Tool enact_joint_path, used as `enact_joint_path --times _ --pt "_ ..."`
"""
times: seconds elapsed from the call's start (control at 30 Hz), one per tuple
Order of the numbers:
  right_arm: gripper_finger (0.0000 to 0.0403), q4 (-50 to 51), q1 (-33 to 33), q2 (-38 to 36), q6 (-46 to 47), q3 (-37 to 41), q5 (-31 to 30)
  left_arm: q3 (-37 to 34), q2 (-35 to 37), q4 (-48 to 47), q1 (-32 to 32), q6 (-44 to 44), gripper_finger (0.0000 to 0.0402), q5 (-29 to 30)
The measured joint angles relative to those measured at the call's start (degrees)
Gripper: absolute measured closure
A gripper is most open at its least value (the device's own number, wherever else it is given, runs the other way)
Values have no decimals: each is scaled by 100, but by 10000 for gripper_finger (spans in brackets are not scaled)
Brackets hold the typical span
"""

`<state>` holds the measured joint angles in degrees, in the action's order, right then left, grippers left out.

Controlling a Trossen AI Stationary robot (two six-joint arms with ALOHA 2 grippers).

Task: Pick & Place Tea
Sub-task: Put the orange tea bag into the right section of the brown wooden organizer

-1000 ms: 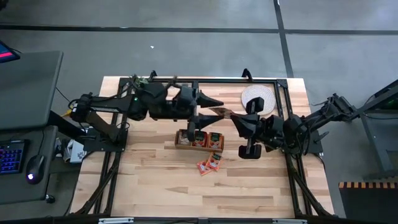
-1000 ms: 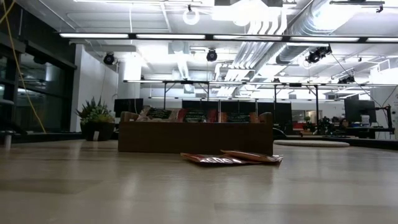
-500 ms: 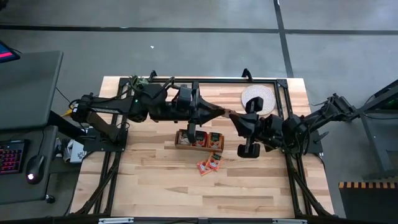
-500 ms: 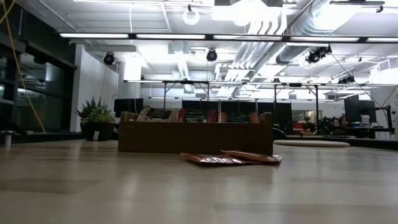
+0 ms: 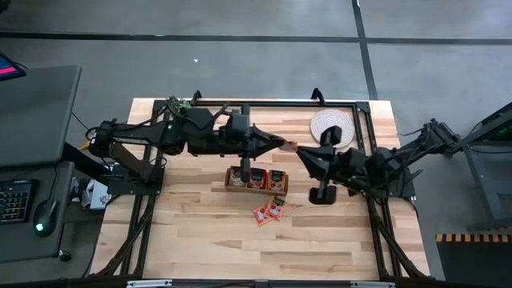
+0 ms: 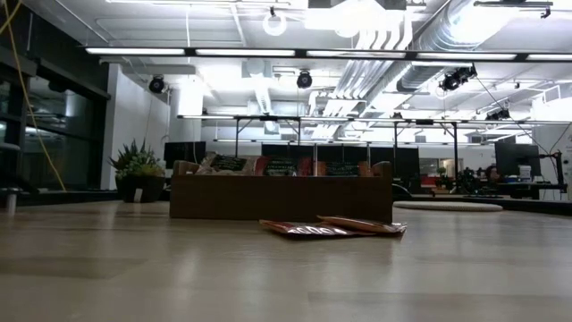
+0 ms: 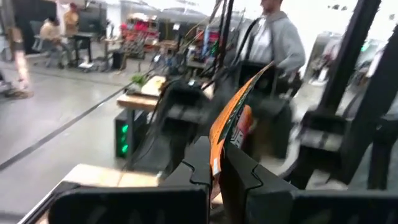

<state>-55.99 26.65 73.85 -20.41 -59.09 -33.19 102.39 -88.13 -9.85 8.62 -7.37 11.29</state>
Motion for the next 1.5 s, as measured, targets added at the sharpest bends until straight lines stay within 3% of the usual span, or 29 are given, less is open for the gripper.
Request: enact_joint_path --times 0.27,0.4,0.53,0.7,0.97,1.17,1.5 --pt "321 1124 302 -618 229 -11 -640 -9 298 -1219 3 60 400 260" --pt "284 2857 269 -1046 1116 -332 -680 -2 336 -1770 0 -30 401 209" --pt "255 5560 55 -1054 2058 -1574 -314 -4 318 -2271 0 -36 401 170" --pt "241 8243 -360 -443 2548 -3548 368 -4 320 -2580 0 -37 401 180" --pt "240 11318 -1357 1119 3049 -6292 1956 -4 320 -2765 0 -22 401 330" --pt "240 12556 -1876 2300 2935 -7574 2740 0 259 -3024 0 16 401 439" --pt "240 12127 -2107 2484 2745 -6822 3008 -22 36 -3481 0 113 401 599"
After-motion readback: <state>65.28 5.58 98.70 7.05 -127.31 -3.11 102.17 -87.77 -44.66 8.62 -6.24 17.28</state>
